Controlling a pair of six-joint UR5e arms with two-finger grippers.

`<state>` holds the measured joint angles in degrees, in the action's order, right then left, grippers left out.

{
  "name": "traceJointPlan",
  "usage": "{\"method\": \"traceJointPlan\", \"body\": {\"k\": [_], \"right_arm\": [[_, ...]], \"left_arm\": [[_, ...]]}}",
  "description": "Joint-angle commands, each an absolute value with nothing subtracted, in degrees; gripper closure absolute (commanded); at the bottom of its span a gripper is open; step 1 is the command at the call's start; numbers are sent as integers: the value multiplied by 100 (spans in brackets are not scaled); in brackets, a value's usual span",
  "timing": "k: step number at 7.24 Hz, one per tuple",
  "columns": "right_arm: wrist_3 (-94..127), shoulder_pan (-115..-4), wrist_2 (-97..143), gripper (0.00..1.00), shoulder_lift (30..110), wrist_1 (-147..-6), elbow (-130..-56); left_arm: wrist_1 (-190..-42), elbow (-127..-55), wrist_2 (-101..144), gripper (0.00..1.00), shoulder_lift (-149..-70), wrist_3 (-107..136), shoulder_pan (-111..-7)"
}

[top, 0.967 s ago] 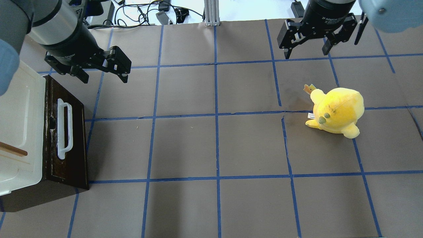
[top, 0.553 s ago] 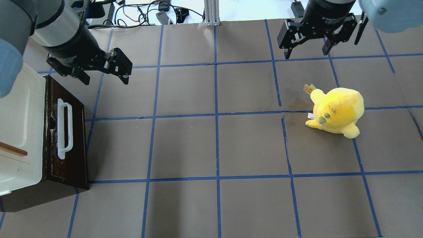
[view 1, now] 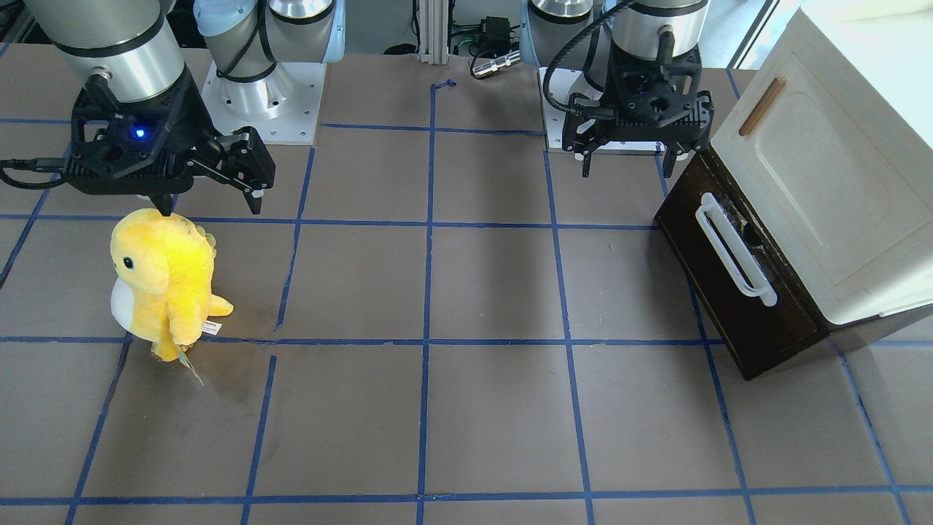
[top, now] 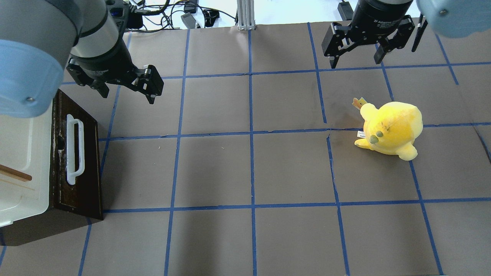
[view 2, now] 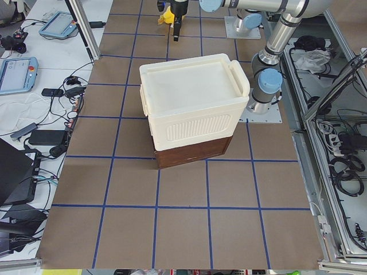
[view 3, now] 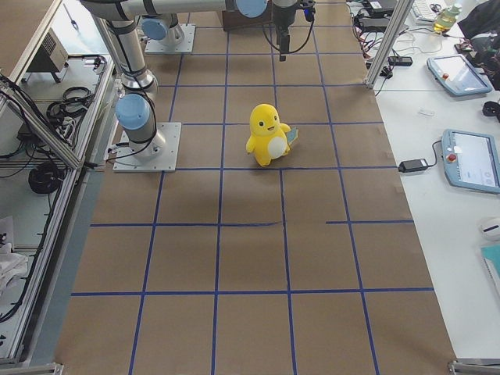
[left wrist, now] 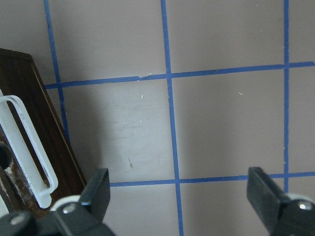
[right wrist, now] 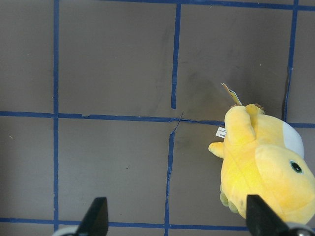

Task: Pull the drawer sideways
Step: 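Move the left gripper down toward the white drawer handle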

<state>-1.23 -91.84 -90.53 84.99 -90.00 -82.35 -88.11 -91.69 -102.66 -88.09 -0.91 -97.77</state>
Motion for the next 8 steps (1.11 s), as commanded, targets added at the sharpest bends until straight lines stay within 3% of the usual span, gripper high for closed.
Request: {"method": "traceJointPlan", "body": {"k": [1,8], "right_arm": [[-123,-9185,-9053,0,8499,-9000,-8235],[-123,-9185,-9053,0,8499,-9000,-8235]], "left_arm": [[-8790,-9516,-11376,0,-9156,-88,-10037],[-8789,-10354,-14027,0,-9667,-193,-10064]]}}
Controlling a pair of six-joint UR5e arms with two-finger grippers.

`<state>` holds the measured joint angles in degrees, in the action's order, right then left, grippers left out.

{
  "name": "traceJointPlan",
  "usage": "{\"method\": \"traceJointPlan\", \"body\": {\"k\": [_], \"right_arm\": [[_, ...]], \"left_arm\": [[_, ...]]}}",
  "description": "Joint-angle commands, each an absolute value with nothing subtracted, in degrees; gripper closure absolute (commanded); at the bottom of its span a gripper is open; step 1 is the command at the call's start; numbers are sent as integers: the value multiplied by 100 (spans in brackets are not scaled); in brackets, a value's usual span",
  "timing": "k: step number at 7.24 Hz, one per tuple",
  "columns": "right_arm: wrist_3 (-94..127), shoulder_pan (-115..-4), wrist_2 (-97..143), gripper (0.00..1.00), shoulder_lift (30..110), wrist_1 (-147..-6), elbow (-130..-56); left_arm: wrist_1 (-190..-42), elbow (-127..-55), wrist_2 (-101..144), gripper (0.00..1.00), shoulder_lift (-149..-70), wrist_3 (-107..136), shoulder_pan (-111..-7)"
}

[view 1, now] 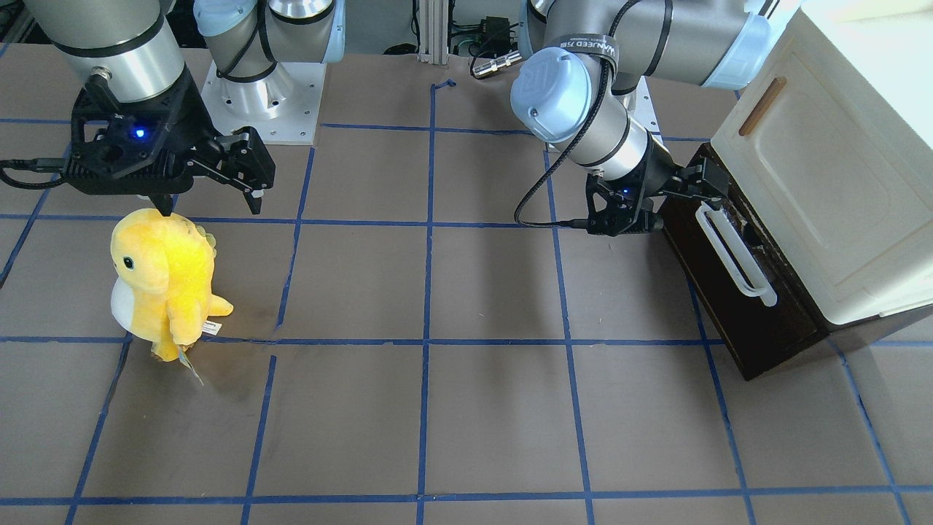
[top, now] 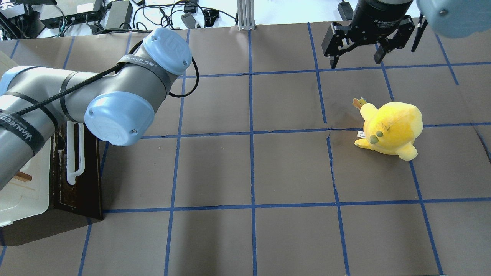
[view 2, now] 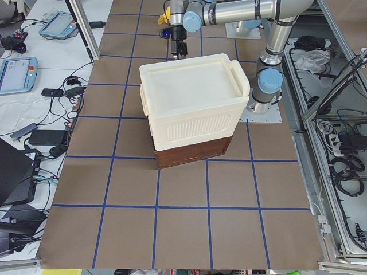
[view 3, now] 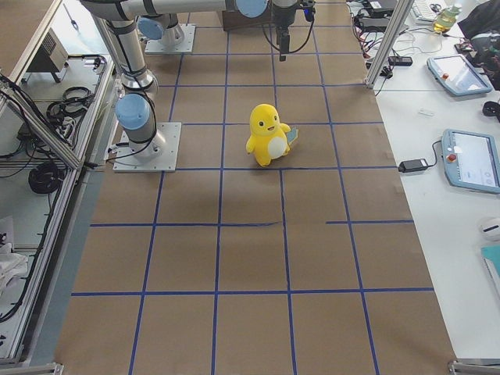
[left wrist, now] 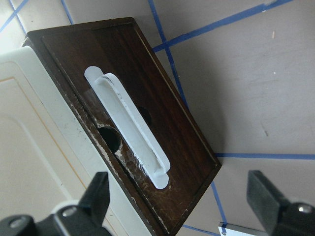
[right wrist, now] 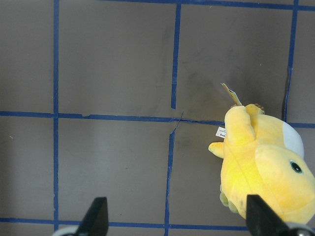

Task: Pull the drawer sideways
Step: 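Lower the left gripper around the white handle of the wooden drawer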

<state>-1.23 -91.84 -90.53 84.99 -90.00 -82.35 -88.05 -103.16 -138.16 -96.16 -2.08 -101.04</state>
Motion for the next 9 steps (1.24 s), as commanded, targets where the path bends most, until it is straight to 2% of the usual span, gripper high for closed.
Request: {"method": "traceJointPlan", "body": {"k": [1,3,5,7,9], "right_arm": [[-123,-9185,-9053,0,8499,-9000,-8235],[-123,-9185,-9053,0,8499,-9000,-8235],[-132,-9185,-9053,0,8499,-9000,-8235],[-123,-9185,-9053,0,8499,-9000,-8235],[-123,-9185,-9053,0,8499,-9000,-8235]], "left_arm": [[-8798,-10371,-14080,0,-9711,-176,-10037],[-8772,-10336,-14097,0,-9817,-88,-9836],[-8736,-10362,-15217,0,-9905,261,-9817],[-8841,-10441,-15267,0,-10071,1935,-9817],[-8894,-10564,-15232,0,-10229,2074,-9817]]}}
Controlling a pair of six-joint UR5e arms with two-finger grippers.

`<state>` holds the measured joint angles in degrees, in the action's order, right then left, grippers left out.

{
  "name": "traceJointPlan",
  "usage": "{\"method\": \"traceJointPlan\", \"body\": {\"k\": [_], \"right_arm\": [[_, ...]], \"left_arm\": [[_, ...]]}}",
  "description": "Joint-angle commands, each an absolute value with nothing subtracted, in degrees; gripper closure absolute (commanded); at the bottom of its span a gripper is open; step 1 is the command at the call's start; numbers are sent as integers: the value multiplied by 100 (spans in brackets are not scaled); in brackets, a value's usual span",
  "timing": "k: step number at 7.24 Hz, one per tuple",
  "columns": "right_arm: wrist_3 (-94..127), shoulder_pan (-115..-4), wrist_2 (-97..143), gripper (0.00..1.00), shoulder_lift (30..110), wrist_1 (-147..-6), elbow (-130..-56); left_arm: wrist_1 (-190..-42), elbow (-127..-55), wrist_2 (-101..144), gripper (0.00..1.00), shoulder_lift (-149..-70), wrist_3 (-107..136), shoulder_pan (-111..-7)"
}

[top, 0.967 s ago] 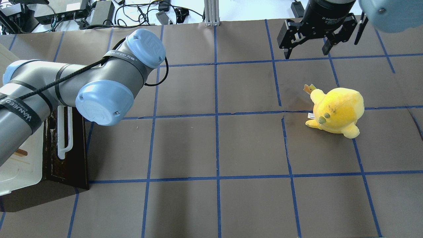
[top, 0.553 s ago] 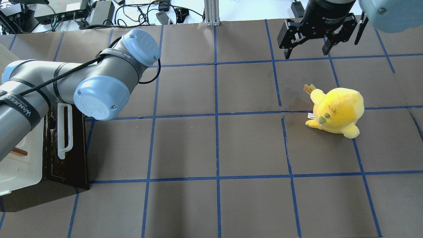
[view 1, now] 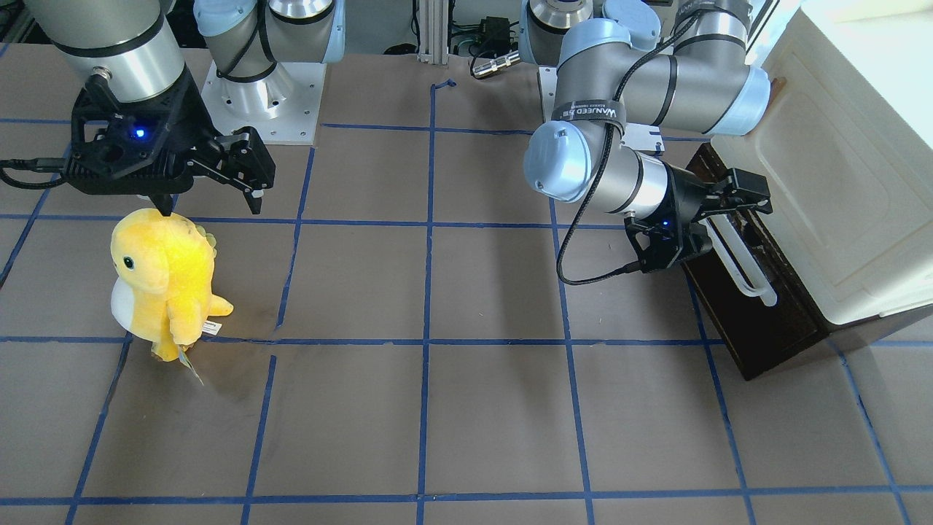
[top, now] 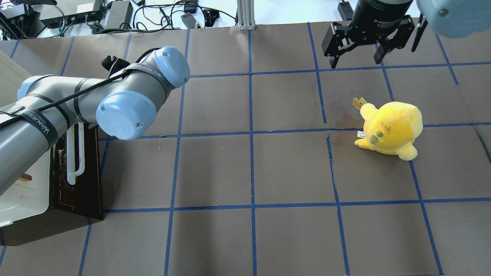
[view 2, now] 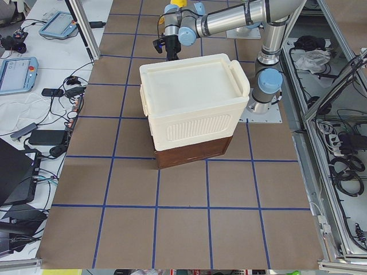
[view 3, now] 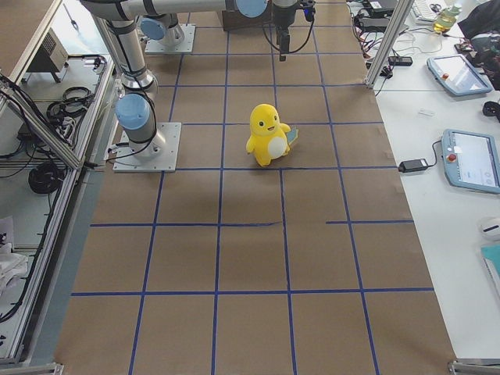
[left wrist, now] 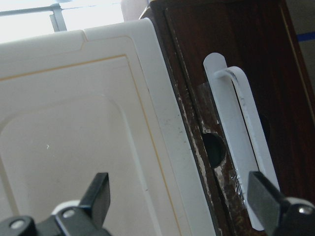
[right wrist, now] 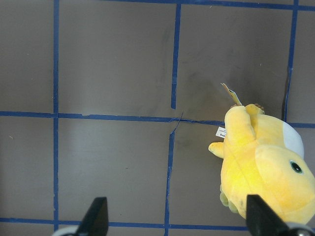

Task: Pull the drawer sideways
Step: 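Lower the left gripper around the white handle of the wooden drawer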

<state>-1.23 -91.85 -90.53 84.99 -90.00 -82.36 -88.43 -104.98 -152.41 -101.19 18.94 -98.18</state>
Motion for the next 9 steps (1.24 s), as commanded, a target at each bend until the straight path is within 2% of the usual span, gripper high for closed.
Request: {"method": "traceJointPlan", "body": {"k": [1,5,7,9], "right_arm": [[-123,-9185,-9053,0,8499,-9000,-8235],[-123,-9185,-9053,0,8499,-9000,-8235],[-123,-9185,-9053,0,8499,-9000,-8235],[-123,-9185,-9053,0,8499,-9000,-8235]], "left_arm": [[-8973,-10617,-15258,0,-10361,2074,-9817],[-8895,-10573,-15503,0,-11020,2469,-9817],[-8877,-10564,-15530,3,-11196,2479,-9817],[-8929,-10626,-15557,1,-11259,2940,-9800]]}}
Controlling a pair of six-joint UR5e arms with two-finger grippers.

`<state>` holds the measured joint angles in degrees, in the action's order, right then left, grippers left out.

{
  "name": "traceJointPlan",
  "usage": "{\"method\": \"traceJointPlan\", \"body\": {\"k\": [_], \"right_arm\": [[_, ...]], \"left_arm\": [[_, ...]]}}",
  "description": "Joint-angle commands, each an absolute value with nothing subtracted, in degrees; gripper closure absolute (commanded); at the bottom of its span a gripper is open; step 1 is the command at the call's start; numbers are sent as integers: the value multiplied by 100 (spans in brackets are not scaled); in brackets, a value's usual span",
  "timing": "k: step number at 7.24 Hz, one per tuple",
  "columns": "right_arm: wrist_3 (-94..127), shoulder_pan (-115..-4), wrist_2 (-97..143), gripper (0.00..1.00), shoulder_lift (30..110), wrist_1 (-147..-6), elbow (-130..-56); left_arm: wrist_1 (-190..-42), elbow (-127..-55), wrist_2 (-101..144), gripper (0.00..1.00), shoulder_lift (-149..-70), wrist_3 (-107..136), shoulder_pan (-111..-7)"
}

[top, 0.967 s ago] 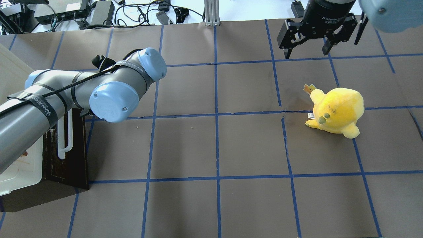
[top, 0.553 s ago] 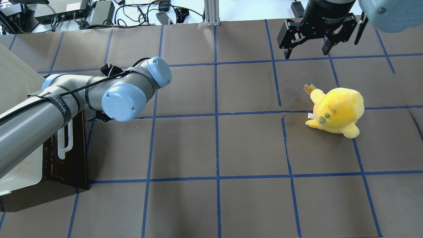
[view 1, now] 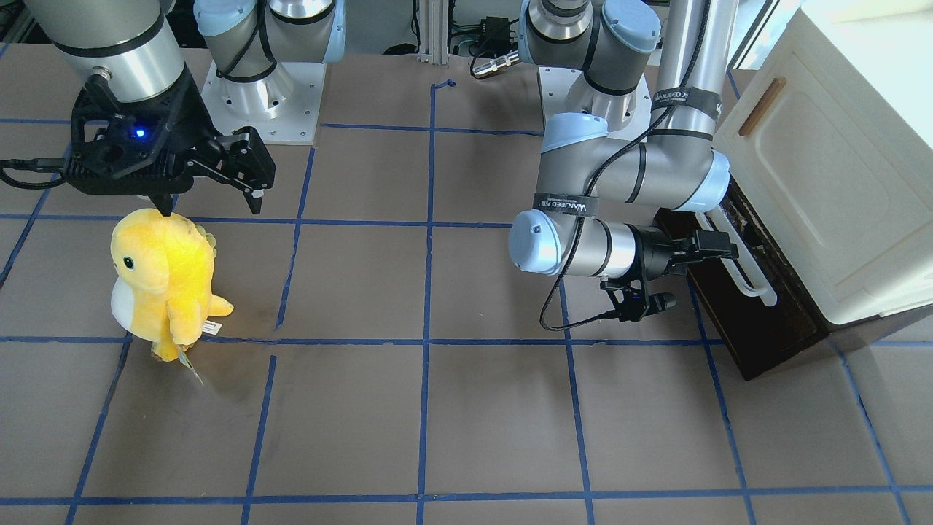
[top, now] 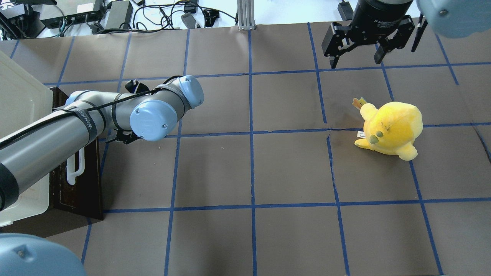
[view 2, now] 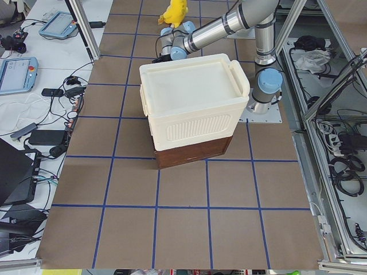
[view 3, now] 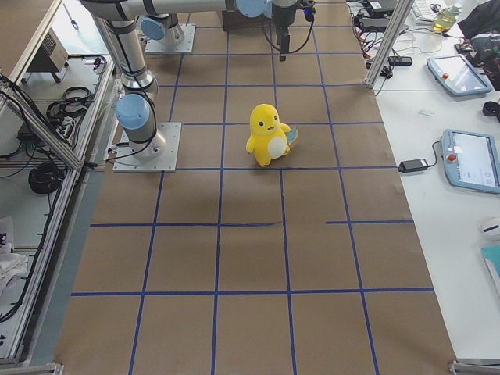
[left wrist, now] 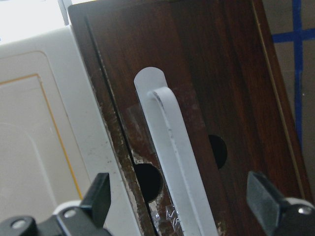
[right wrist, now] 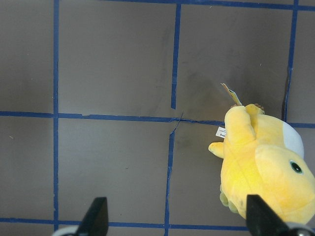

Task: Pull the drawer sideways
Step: 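Lower the left gripper around the white handle of the wooden drawer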

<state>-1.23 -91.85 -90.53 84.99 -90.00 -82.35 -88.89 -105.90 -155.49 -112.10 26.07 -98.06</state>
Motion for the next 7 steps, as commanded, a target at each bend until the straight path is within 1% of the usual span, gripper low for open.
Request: {"method": "traceJointPlan", "body": {"k": [1,4,7], "right_arm": [[-123,-9185,-9053,0,8499,-9000,-8235],[-123,-9185,-9053,0,8499,-9000,-8235],[-123,-9185,-9053,0,8499,-9000,-8235]], "left_arm": [[-8947,-10713,-15565,1,-11302,3379,-9800],[-8956,-10845,-15600,1,-11311,3515,-9563],[-8991,-10854,-15696,3,-11285,3674,-9545]]}}
